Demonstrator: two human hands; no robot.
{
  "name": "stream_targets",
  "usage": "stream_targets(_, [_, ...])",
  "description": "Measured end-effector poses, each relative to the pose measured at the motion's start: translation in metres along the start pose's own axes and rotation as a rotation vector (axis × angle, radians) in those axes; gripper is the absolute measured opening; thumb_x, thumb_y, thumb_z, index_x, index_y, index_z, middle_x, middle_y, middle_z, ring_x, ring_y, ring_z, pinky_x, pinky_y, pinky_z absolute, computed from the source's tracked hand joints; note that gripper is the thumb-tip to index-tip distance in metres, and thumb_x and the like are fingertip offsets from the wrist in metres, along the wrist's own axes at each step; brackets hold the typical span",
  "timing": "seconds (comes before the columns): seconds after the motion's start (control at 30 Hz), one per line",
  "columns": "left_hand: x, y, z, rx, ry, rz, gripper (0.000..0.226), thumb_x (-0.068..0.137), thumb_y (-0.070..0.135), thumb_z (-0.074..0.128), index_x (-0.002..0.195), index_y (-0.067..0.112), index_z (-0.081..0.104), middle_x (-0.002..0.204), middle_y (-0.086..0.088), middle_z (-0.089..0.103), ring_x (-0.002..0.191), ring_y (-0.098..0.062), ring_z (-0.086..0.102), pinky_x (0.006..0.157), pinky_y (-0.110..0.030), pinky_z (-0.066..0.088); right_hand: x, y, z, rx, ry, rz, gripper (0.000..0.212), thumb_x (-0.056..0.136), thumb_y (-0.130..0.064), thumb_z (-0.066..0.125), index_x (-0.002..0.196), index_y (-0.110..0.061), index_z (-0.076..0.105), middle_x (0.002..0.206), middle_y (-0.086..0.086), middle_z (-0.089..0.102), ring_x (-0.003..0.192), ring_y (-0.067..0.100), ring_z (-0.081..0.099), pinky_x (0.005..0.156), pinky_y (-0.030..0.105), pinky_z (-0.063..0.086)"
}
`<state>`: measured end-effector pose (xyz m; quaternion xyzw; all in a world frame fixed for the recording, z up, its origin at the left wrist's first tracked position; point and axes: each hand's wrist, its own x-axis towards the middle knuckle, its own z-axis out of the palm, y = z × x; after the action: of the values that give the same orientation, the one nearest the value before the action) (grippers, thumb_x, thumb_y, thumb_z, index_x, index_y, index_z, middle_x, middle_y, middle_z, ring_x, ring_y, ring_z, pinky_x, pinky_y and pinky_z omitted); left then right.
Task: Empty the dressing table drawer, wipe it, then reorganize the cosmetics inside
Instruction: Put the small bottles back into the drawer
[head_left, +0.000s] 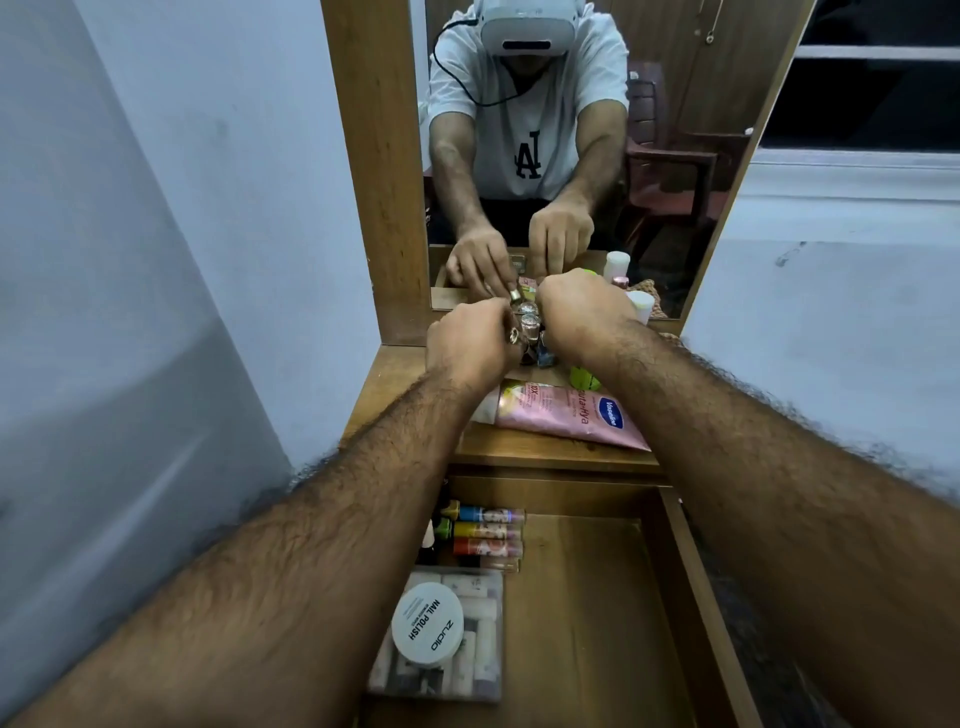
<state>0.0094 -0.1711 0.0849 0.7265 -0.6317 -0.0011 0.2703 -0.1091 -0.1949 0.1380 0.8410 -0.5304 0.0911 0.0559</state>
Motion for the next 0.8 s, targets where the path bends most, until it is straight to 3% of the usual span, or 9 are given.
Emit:
stream_targets(0.2, [-0.01,0.002,-0.033,-0.167,0.046,-0.039,0.02,0.083,0.029,0.074,0.101,0.03,0.065,0.093,0.01,0.067,0.088,-0.011,0.061,0.075,-0.029,0.051,-0.013,0.003,-0.024,0.096,0.063,0.025,0.009,0.08,-0.007,0.069,0.081,-0.013,0.062,0.085,0.005,0.063,0.075,0.023,0.056,0.05,0.027,0.035])
stream_targets(0.4, [-0.053,0.015,-0.064,-0.229,0.069,-0.026,0.027,0.081,0.028,0.078,0.106,0.027,0.067,0.097,0.007,0.07,0.089,-0.011,0.065,0.08,-0.038,0.058,-0.059,0.007,-0.05,0.161,0.079,0.021,0.01,0.078,-0.016,0.074,0.075,-0.015,0.065,0.081,0.003,0.066,0.079,0.023,0.061,0.062,0.032,0.048])
stream_targets(0.53, [-0.107,0.022,-0.06,-0.182,-0.051,-0.031,0.026,0.082,0.031,0.077,0.105,0.027,0.066,0.099,0.008,0.068,0.091,-0.01,0.062,0.082,-0.035,0.056,-0.098,0.013,-0.037,0.176,-0.031,0.042,0.01,0.079,-0.017,0.076,0.075,-0.014,0.067,0.075,0.002,0.065,0.075,0.019,0.062,0.059,0.033,0.051])
stream_targets(0.67, [-0.156,0.016,-0.029,-0.129,-0.225,-0.086,0.016,0.082,0.025,0.075,0.096,0.025,0.067,0.092,0.004,0.07,0.088,-0.015,0.065,0.08,-0.036,0.055,-0.137,0.017,0.004,0.178,-0.16,0.099,0.01,0.08,-0.021,0.075,0.086,-0.018,0.068,0.085,0.002,0.066,0.08,0.018,0.062,0.069,0.037,0.058])
stream_targets(0.8, [-0.179,0.008,0.012,-0.046,-0.357,-0.121,0.02,0.081,0.026,0.074,0.099,0.024,0.067,0.095,0.002,0.072,0.091,-0.018,0.067,0.079,-0.035,0.056,-0.166,0.019,0.053,0.187,-0.298,0.183,0.008,0.082,-0.018,0.072,0.087,-0.019,0.066,0.089,0.001,0.066,0.081,0.018,0.063,0.071,0.034,0.057])
